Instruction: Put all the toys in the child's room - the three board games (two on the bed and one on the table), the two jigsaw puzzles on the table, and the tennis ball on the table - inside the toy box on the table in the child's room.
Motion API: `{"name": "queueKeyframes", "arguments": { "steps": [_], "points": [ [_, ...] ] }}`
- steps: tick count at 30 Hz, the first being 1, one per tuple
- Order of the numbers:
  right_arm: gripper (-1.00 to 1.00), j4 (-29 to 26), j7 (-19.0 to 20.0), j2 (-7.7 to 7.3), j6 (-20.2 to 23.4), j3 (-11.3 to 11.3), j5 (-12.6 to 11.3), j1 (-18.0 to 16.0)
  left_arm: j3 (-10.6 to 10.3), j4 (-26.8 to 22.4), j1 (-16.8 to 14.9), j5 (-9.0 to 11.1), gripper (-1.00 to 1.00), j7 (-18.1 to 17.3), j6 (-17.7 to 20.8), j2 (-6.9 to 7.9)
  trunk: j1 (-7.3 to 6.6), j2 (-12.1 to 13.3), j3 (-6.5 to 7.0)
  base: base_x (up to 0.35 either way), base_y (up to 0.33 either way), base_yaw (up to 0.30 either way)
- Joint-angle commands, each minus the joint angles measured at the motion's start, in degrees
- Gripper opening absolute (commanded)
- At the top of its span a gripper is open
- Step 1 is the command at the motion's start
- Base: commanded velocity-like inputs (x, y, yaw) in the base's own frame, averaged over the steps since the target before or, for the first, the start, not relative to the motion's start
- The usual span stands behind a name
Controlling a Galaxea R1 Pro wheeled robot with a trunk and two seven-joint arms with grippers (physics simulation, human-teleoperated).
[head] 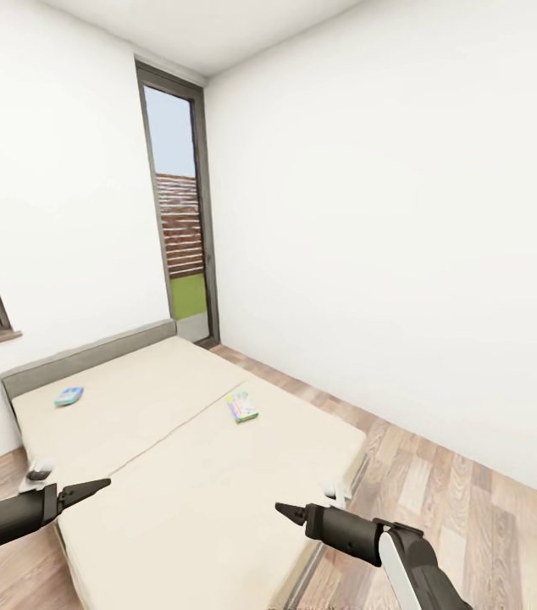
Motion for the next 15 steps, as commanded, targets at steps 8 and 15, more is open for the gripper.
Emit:
{"name": "queueKeyframes", "arguments": {
  "steps": [8, 15],
  "points": [
    [1.0, 0.0, 0.2, 0.07, 0.3, -0.2, -0.1, 0.0, 0.1, 0.0, 0.0, 0.0, 1.0, -0.3, 0.6, 0.01, 0.02, -0.1, -0.61, 0.0, 0.267, -0.162],
    [1.0, 0.0, 0.2, 0.07, 0.3, -0.2, -0.1, 0.0, 0.1, 0.0, 0.0, 0.0, 1.0, -0.3, 0.6, 0.01, 0.02, -0.1, -1.13, 0.0, 0.27, -0.162]
  ]
}}
